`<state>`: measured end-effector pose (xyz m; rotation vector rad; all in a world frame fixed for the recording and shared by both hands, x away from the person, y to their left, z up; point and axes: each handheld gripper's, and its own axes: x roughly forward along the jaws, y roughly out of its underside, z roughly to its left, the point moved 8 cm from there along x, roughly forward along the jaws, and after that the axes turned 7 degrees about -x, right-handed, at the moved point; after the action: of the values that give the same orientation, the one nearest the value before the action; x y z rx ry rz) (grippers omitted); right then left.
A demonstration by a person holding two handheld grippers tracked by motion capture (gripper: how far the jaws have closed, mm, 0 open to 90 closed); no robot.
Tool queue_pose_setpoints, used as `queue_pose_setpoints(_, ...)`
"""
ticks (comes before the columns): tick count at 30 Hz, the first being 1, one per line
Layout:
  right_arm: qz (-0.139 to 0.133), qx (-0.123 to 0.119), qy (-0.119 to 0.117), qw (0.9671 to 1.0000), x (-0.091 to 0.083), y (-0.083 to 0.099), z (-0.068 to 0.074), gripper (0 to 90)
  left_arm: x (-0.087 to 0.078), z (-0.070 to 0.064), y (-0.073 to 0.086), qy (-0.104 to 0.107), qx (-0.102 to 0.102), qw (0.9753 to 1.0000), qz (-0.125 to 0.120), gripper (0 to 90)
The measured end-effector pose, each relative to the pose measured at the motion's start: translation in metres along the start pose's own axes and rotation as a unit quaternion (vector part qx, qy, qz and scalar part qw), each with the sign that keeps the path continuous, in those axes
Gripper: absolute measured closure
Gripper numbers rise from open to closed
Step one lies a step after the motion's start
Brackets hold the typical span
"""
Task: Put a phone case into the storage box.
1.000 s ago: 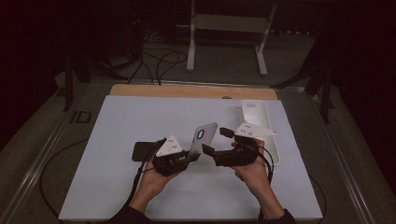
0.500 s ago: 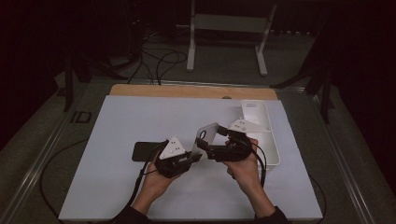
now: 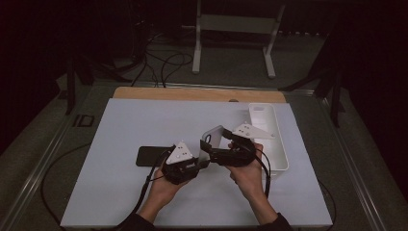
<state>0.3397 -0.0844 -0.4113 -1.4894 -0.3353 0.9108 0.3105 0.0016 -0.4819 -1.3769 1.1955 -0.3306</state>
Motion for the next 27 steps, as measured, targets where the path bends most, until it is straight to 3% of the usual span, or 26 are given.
queue_pose_setpoints(5, -0.001, 0.001, 0.002, 1.0, -0.001, 0.001, 0.0, 17.0, 0.0, 0.001, 0.0, -0.004, 0.003, 1.0, 0.0, 80.0)
queue_pose_setpoints(10, 0.0, -0.003, 0.002, 1.0, -0.001, 0.002, 0.001, 17.0, -0.001, 0.001, -0.001, -0.003, 0.006, 1.0, -0.003, 68.2)
queue_pose_setpoints(11, -0.001, -0.005, 0.006, 1.0, -0.001, 0.002, 0.0, 17.0, -0.005, 0.004, -0.003, -0.012, 0.005, 0.9999, -0.007, 57.5)
queue_pose_setpoints(14, -0.002, -0.005, 0.008, 1.0, -0.001, 0.001, -0.001, 17.0, -0.007, 0.007, -0.004, -0.028, 0.002, 0.9996, -0.009, 39.6)
queue_pose_setpoints(15, -0.002, -0.005, 0.008, 1.0, -0.001, 0.001, -0.001, 17.0, -0.008, 0.009, -0.004, -0.039, 0.002, 0.9992, -0.009, 39.6)
queue_pose_setpoints(16, -0.001, -0.007, 0.012, 0.9999, -0.002, 0.001, -0.002, 17.0, -0.013, 0.014, -0.005, -0.058, 0.002, 0.9982, -0.014, 30.9)
queue_pose_setpoints(19, -0.002, -0.006, 0.015, 0.9999, -0.003, 0.001, -0.004, 17.0, -0.02, 0.019, -0.007, -0.075, -0.004, 0.9969, -0.024, 16.9)
queue_pose_setpoints(20, -0.002, -0.006, 0.017, 0.9998, -0.004, 0.002, -0.005, 17.0, -0.028, 0.026, -0.007, -0.097, -0.005, 0.9949, -0.03, 14.3)
queue_pose_setpoints(24, -0.004, -0.004, 0.018, 0.9998, -0.005, 0.002, -0.007, 17.0, -0.038, 0.035, -0.005, -0.109, -0.016, 0.9933, -0.034, 0.4)
queue_pose_setpoints(26, -0.003, -0.004, 0.018, 0.9998, -0.005, 0.002, -0.007, 17.0, -0.045, 0.041, -0.002, -0.117, -0.022, 0.9922, -0.038, 0.0)
queue_pose_setpoints(27, -0.003, -0.006, 0.019, 0.9998, -0.005, 0.002, -0.008, 17.0, -0.052, 0.048, 0.002, -0.13, -0.03, 0.9903, -0.039, 0.0)
